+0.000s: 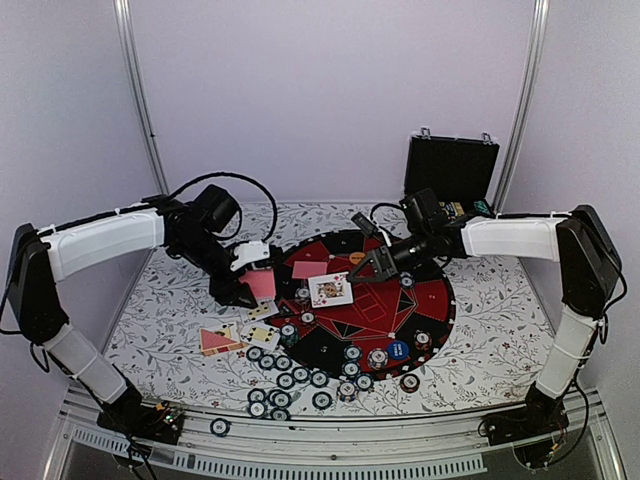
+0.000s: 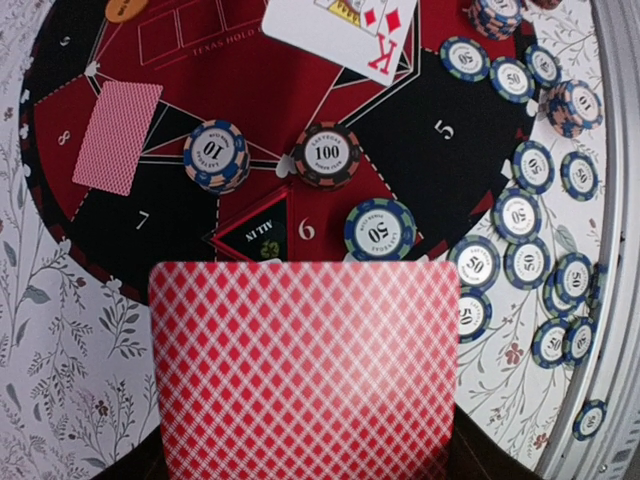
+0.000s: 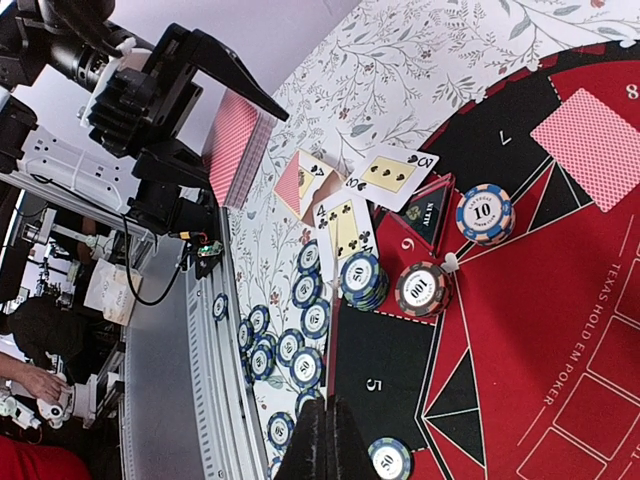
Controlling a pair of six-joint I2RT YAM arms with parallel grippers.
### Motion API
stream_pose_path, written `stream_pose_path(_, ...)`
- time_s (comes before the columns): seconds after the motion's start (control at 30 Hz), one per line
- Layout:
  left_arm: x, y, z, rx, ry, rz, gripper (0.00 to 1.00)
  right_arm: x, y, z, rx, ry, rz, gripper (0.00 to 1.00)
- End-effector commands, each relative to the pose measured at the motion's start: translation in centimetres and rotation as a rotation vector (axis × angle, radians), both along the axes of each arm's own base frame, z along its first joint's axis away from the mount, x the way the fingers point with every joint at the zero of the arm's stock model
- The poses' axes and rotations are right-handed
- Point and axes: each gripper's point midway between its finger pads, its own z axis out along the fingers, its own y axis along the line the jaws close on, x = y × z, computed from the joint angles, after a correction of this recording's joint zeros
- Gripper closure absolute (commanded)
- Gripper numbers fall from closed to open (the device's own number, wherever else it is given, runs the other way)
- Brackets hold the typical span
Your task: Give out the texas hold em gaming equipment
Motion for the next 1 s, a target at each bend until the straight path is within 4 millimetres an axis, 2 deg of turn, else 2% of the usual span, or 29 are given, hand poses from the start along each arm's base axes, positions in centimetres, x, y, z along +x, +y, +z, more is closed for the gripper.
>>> stream_pose_path(0.0, 1.6, -1.0, 1.1, -0.049, -0.024, 0.016, 0.79, 0.6, -0.7, 2.0, 0.031, -0.05, -0.008, 1.0)
stream_pose_path(0.37, 1.9, -1.7, 0.9, -0.061, 0.001, 0.008, 0.79, 2.1, -1.5, 2.3, -0.004, -0.102, -0.052, 1.0)
stream_pose_path(0.87, 2.4, -1.8, 0.6, -0.039, 0.08, 0.035, 0.79, 2.7, -2.8, 3.0, -0.078, -0.14, -0.111, 1.0)
stream_pose_path(0.97, 2.7, -1.9, 1.3, -0.032, 0.076, 0.038, 0.79, 2.4, -3.1, 3.3, -0.08, -0.144, -0.119, 1.0)
